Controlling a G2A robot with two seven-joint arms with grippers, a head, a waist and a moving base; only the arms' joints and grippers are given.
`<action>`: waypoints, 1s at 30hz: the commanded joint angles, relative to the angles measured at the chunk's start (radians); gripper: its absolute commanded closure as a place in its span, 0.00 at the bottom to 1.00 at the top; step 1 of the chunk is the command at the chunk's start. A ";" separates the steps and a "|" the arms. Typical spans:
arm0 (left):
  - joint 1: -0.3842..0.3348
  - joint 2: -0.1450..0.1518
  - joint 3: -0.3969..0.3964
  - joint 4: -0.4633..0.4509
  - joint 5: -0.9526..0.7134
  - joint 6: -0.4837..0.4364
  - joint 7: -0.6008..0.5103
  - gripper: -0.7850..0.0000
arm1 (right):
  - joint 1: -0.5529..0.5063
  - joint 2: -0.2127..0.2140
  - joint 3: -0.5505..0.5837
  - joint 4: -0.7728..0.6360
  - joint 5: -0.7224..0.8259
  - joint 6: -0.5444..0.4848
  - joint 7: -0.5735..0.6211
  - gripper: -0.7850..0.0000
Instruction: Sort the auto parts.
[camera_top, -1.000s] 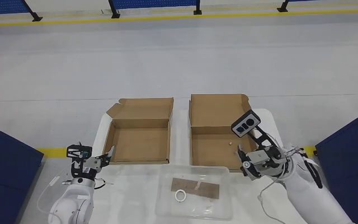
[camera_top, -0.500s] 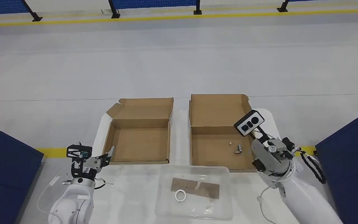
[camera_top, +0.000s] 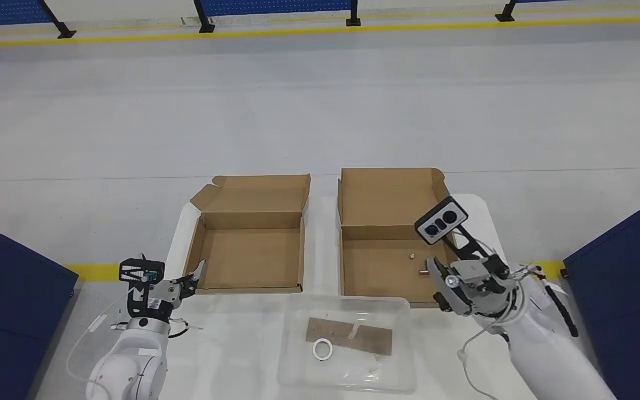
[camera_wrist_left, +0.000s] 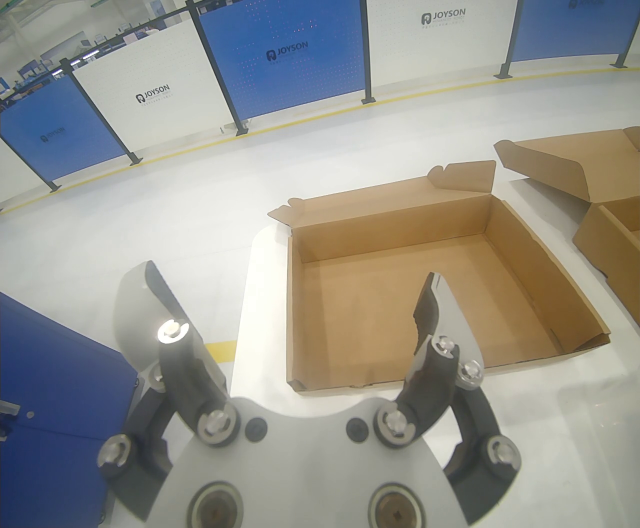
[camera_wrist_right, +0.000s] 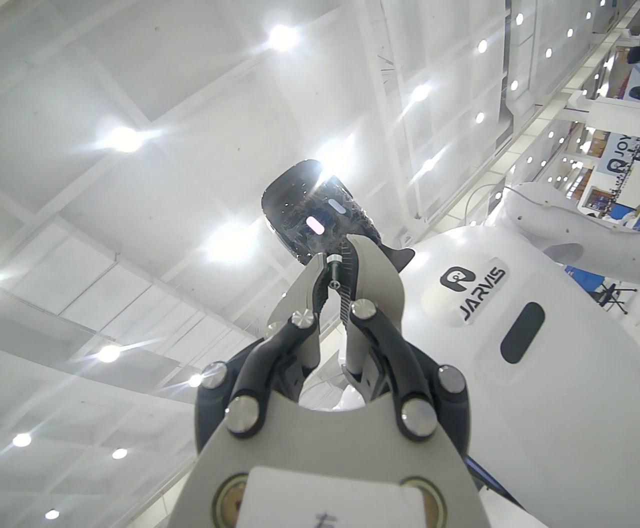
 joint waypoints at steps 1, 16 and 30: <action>0.000 0.000 0.000 0.000 0.000 0.000 0.000 0.00 | -0.001 -0.003 0.003 0.000 0.002 0.003 0.000 1.00; 0.000 0.000 0.000 0.000 0.000 0.000 0.000 0.00 | -0.010 -0.014 0.010 -0.004 0.019 0.013 -0.005 1.00; 0.000 0.000 0.000 0.000 0.000 0.000 0.000 0.00 | -0.125 0.021 0.240 0.061 -0.363 0.067 0.001 1.00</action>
